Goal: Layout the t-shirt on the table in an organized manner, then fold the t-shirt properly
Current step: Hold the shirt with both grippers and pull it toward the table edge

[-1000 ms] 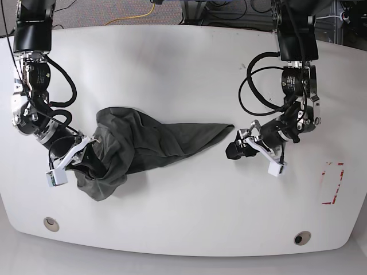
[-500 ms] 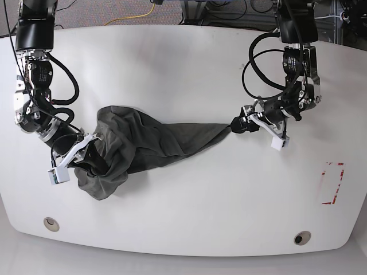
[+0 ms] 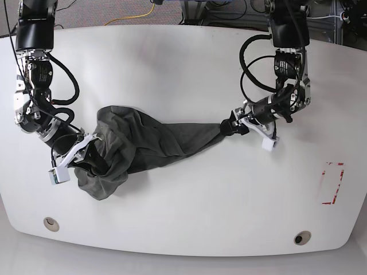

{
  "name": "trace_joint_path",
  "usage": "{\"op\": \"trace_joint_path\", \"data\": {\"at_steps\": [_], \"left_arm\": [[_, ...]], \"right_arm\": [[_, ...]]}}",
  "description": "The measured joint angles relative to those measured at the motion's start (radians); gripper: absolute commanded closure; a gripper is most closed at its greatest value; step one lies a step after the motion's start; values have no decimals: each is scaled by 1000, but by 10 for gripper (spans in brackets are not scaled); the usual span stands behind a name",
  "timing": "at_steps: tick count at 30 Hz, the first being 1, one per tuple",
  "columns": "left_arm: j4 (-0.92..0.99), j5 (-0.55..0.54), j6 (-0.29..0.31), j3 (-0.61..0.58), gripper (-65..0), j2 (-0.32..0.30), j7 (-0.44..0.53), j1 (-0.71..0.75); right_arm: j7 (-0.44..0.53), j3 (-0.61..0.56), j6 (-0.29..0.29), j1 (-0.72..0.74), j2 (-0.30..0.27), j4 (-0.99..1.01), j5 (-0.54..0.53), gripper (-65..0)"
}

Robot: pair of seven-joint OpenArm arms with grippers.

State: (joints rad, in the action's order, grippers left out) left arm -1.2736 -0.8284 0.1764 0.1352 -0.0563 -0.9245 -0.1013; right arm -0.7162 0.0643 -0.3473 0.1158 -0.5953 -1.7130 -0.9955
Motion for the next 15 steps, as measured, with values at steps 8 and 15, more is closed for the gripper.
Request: {"op": "trace_joint_path", "data": {"at_steps": [8, 15], "left_arm": [[70, -16, -10, 2, -354, 23, 62, -36], [158, -15, -11, -108, -354, 23, 137, -100]], "right_arm": [[0, 0, 0, 0, 0, 0, 0, 0], [0, 0, 3, 0, 0, 0, 0, 0]]}}
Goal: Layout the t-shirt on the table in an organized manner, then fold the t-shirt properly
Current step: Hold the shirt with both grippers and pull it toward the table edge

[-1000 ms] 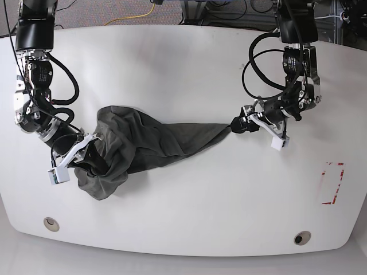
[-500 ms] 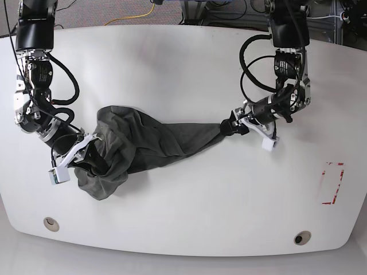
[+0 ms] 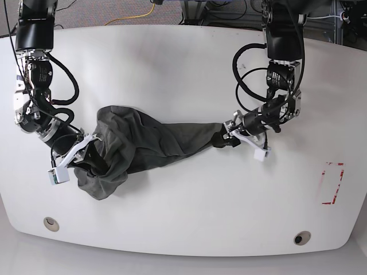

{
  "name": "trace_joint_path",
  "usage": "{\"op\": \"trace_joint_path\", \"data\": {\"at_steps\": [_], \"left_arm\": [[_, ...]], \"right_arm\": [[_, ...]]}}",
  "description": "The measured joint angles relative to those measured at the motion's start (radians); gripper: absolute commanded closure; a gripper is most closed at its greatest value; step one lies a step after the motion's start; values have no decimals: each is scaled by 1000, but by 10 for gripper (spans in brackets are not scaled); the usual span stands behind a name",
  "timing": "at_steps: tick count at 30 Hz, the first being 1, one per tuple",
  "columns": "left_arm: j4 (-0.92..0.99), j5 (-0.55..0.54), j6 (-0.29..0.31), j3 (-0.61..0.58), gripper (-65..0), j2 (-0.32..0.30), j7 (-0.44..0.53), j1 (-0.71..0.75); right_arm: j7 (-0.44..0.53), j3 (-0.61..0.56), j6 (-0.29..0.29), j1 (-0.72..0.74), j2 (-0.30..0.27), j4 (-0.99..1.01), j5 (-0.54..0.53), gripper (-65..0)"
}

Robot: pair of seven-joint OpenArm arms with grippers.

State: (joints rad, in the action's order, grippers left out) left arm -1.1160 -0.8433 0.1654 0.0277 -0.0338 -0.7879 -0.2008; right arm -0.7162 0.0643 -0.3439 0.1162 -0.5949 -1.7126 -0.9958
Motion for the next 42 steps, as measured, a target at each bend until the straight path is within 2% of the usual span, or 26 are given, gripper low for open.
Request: {"op": "trace_joint_path", "data": {"at_steps": [9, 15, 17, 24, 26, 37, 42], "left_arm": [[112, -10, 8, -64, -354, 36, 19, -75], [131, -11, 9, -135, -342, 35, 18, -99], [130, -10, 8, -156, -299, 34, 19, -101], [133, 13, 3, -164, -71, 35, 5, -96], [134, 27, -1, -168, -38, 37, -5, -98], [134, 13, 0, -171, -3, 26, 27, -99], [137, 24, -6, -100, 0, 22, 23, -109]], "right_arm": [[1, 6, 1, 0, 15, 1, 1, 0], [-2, 6, 0, -1, 27, 1, 1, 0], [-2, 6, 1, 0, 27, 1, 1, 0], [-2, 6, 0, 0, 27, 1, 1, 0], [-1, 6, 1, 0, 27, 1, 1, 0], [4, 19, 3, 4, 32, 45, 1, 0], [2, 66, 4, 5, 32, 61, 2, 0]]}}
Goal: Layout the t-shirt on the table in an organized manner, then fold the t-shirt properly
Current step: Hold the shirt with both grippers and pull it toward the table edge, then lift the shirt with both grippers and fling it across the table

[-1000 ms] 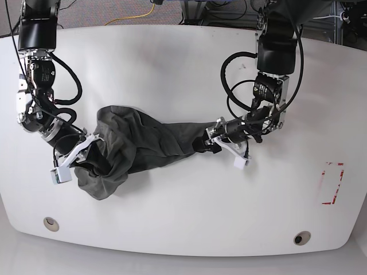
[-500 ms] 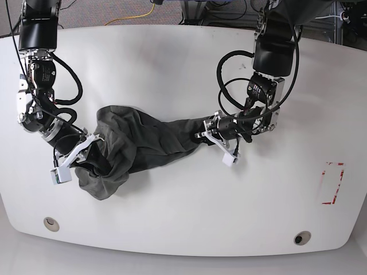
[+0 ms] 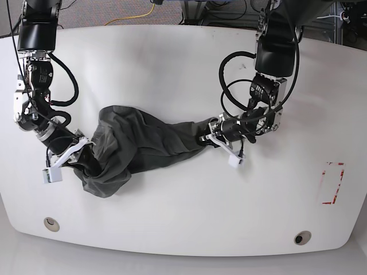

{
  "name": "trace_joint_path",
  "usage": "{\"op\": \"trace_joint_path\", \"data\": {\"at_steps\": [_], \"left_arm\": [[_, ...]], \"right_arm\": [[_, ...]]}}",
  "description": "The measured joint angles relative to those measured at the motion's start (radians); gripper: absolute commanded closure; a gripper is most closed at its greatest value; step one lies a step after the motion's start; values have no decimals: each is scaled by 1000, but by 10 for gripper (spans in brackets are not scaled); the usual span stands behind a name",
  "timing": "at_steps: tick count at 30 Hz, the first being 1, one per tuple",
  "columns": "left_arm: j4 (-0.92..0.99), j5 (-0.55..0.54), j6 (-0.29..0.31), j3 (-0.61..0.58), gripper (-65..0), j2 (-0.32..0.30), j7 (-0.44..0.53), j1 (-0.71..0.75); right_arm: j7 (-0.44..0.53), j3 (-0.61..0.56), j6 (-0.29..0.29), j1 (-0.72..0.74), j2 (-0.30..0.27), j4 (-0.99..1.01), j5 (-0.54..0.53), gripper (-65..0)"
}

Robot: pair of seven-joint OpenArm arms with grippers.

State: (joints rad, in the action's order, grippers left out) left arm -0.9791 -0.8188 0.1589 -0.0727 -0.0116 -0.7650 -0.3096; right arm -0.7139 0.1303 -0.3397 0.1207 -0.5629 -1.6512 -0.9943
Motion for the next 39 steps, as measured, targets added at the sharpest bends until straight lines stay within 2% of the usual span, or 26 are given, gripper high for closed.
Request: {"op": "trace_joint_path", "data": {"at_steps": [6, 12, 16, 20, 25, 29, 34, 39], "left_arm": [[-27, 21, -20, 97, 0, -65, -5, -6], [-167, 33, -28, 165, 0, -108, -16, -22], [-238, 24, -17, 179, 0, -124, -83, -76], [-273, 10, 26, 184, 0, -158, -89, -124], [-279, -61, 90, 183, 0, -237, -106, -175], [-282, -111, 108, 185, 0, -294, -106, -233], [-295, -196, 115, 185, 0, -322, -106, -272], [-334, -240, 114, 181, 0, -347, -138, -249]], "right_arm": [[-2, 6, -1, 34, 4, 20, 0, 0], [-8, 6, -2, 76, 6, 49, -1, 0], [-5, 7, -1, 118, 2, 80, 0, 0], [-21, 7, -5, 178, 0, 109, -2, 0], [-61, 0, -12, 264, -35, 139, 0, 0], [-55, 0, -19, 333, -50, 161, -4, 0], [-55, -74, -18, 418, -89, 184, -5, 0], [-60, -135, -16, 493, -100, 188, -4, 0]]}}
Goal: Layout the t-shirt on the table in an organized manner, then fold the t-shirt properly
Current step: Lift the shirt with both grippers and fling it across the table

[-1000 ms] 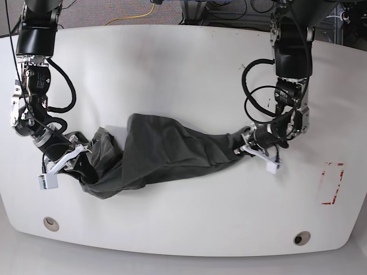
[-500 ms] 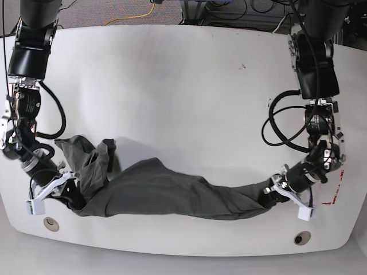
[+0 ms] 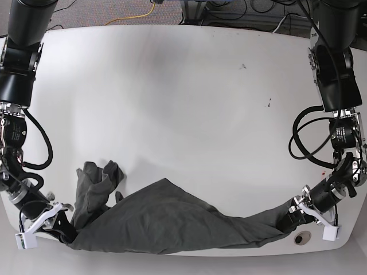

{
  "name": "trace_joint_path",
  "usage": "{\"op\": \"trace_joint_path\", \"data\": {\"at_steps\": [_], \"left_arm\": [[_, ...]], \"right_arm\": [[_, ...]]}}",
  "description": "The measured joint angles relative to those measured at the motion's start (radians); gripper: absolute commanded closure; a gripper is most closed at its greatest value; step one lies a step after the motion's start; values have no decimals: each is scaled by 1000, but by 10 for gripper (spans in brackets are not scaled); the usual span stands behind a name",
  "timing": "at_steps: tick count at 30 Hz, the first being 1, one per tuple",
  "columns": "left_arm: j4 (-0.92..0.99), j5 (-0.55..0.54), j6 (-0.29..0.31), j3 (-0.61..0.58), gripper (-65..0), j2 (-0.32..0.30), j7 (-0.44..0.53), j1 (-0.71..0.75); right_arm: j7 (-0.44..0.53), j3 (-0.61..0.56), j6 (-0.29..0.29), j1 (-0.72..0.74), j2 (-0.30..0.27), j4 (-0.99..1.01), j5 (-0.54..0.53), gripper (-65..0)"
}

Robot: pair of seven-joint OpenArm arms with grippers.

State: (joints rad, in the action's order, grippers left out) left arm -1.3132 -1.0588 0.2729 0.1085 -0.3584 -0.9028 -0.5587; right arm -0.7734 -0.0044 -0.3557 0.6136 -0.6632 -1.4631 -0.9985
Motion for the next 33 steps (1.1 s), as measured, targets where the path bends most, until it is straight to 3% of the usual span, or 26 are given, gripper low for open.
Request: {"op": "trace_joint_path", "data": {"at_steps": [16, 19, 26, 33], "left_arm": [[-11, -11, 1, 57, 0, -51, 14, -48], [-11, -10, 1, 61, 0, -63, 14, -43], [-16, -10, 10, 60, 0, -97, 10, 69], [-64, -6, 3, 103, 0, -119, -1, 253]], "right_arm": [[3, -200, -11, 216, -91, -16, -20, 0], [-15, -208, -8, 147, -93, -22, -20, 0], [-78, -119, -11, -199, -68, -99, -1, 0], [-31, -15, -7, -423, -5, -183, -6, 0]]}}
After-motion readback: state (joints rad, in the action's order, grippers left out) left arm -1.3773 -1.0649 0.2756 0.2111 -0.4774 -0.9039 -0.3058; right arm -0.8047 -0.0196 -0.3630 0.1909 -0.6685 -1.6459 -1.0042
